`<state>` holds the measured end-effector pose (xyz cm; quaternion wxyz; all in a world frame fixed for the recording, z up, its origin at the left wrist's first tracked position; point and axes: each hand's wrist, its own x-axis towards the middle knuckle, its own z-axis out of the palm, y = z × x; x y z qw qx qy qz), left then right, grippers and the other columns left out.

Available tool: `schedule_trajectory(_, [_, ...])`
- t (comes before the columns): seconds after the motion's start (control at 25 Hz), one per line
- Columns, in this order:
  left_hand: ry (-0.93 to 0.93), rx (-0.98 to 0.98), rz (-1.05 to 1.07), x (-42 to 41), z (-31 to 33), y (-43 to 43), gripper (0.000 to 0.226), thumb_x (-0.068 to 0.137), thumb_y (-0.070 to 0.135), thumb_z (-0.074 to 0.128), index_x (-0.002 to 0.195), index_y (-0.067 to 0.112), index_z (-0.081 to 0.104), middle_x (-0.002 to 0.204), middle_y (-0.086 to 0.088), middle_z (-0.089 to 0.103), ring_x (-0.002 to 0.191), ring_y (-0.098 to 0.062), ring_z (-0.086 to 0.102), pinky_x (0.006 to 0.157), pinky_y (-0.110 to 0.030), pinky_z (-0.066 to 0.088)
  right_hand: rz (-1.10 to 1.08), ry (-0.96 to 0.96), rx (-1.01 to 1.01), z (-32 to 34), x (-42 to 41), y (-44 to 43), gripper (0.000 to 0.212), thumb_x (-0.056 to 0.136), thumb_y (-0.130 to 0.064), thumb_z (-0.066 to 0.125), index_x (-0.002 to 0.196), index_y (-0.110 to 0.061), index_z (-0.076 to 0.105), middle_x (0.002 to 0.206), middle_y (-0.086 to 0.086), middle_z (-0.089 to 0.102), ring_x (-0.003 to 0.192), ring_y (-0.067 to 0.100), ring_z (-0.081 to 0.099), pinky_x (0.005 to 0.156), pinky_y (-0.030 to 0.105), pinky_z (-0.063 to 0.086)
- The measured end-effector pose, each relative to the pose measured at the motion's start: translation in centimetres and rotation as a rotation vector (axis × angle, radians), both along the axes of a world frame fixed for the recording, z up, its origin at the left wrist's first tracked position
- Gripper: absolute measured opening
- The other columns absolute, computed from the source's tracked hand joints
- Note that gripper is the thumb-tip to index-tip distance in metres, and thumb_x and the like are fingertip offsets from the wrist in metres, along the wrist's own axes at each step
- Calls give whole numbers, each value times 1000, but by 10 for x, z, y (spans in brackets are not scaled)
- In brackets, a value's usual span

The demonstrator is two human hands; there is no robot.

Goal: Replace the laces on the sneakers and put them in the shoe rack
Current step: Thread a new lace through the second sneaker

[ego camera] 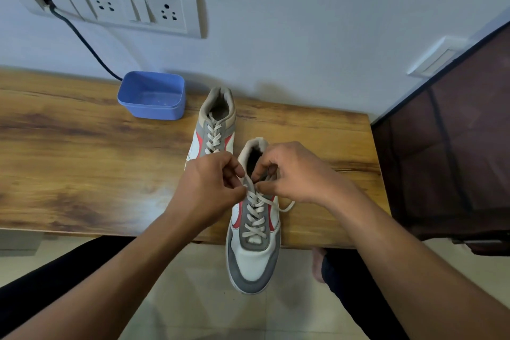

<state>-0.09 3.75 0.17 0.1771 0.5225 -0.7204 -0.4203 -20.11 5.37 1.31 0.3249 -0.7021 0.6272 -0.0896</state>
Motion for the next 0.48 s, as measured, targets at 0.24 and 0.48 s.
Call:
schedule_trajectory(0.24, [-11, -285, -54, -3, -13, 10, 36, 78, 3, 73, 111, 18, 67, 71, 9, 70, 67, -6, 66, 63, -31, 56, -12, 6, 39, -5, 5, -3, 16, 80, -34, 87, 92, -30, 78, 93, -12, 72, 85, 7, 70, 78, 41, 62])
schedule_trajectory(0.48, [121, 72, 34, 0, -9, 5, 54, 84, -3, 70, 132, 17, 56, 76, -1, 73, 74, -19, 71, 72, -39, 60, 102, 47, -3, -9, 4, -1, 12, 86, -30, 80, 84, -29, 68, 89, -11, 67, 82, 9, 66, 74, 42, 59])
